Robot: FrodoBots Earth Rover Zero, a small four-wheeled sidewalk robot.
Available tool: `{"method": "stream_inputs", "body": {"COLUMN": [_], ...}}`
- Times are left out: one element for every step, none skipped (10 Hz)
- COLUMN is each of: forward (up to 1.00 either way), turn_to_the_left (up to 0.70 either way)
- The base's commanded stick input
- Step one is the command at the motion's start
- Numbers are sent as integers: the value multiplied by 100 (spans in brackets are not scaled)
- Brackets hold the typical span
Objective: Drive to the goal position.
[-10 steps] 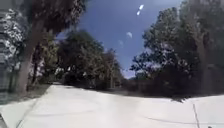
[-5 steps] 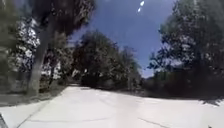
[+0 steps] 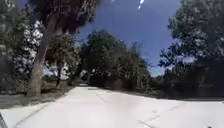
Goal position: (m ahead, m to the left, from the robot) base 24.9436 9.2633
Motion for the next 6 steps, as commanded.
{"method": "stream_inputs", "body": {"forward": [85, 85, 85, 85, 85, 85], "turn_to_the_left": [0, 8, 27, 34, 34, 34]}}
